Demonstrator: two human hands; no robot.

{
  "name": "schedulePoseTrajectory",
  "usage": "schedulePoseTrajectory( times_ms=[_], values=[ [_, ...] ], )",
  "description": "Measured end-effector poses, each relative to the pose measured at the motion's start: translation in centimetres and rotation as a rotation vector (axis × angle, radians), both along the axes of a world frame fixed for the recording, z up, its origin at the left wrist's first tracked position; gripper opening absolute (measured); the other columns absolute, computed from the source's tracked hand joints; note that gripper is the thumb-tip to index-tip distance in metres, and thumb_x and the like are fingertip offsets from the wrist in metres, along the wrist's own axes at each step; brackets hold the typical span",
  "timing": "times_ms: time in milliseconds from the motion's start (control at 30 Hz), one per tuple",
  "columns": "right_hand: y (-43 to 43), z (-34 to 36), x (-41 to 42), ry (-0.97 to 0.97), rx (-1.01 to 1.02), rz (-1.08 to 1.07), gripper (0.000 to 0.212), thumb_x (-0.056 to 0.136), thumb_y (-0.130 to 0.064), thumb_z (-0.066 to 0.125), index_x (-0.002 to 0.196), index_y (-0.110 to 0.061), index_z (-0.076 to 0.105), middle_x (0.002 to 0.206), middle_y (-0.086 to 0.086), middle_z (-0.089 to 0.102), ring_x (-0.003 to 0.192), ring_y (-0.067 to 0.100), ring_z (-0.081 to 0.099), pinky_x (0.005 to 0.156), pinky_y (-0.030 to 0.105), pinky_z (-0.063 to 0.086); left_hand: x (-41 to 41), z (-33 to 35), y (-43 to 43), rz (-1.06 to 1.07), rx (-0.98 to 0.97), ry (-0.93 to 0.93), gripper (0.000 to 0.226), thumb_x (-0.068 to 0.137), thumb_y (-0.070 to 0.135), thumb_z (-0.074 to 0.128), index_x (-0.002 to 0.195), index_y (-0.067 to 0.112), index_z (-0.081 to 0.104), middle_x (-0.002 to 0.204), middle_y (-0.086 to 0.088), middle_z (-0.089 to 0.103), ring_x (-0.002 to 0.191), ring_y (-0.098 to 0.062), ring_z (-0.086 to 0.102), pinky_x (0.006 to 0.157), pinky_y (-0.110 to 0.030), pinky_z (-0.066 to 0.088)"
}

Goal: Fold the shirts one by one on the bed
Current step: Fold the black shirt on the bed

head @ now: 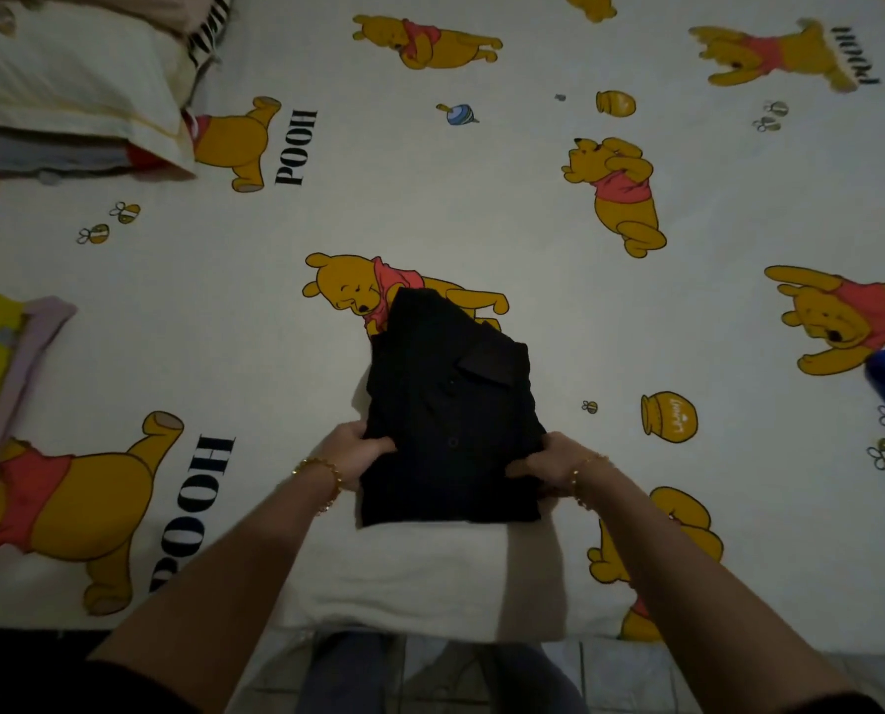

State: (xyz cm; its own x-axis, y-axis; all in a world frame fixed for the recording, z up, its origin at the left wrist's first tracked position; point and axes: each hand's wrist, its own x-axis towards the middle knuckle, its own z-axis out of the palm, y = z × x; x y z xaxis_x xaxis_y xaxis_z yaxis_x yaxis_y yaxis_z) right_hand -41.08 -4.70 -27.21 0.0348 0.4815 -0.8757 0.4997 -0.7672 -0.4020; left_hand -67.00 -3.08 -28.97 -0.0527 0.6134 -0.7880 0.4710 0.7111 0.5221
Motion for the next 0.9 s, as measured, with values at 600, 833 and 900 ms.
schedulePoseTrajectory(
  times_ms=[600,833,900],
  values=[
    [10.1,-1.6,-1.8,-0.076,0.72,-0.401,0.041,0.083,-0.016,0.071,0.12,-0.015,0.052,0.113,0.006,0.055,0.105,0.023,0.058,0.094,0.035,0.048,3.3,0.8,8.9,0.233,0.473,-0.013,0.054,0.084,0.019,0.069,0.134,0.021,0.047,0.13,-0.002,0.054,0.118,-0.021,0.051,0.103,-0.042,0.042],
    [9.0,-2.3,-1.3,-0.29,0.653,-0.124,0.045,0.076,-0.043,0.075,0.107,-0.016,0.055,0.098,0.003,0.061,0.09,0.02,0.059,0.078,0.029,0.05,3.0,0.2,6.9,0.121,0.492,0.242,0.056,0.083,0.038,0.069,0.129,0.013,0.05,0.128,-0.006,0.058,0.116,-0.025,0.056,0.096,-0.04,0.048],
    [8.5,-2.2,-1.4,-0.285,0.65,-0.143,0.031,0.077,-0.031,0.076,0.093,-0.017,0.054,0.083,0.001,0.059,0.075,0.018,0.057,0.059,0.019,0.041,3.1,0.1,6.1,0.065,0.529,0.265,0.044,0.088,0.031,0.064,0.127,0.014,0.054,0.124,-0.007,0.061,0.114,-0.025,0.058,0.092,-0.039,0.05]
  ],
)
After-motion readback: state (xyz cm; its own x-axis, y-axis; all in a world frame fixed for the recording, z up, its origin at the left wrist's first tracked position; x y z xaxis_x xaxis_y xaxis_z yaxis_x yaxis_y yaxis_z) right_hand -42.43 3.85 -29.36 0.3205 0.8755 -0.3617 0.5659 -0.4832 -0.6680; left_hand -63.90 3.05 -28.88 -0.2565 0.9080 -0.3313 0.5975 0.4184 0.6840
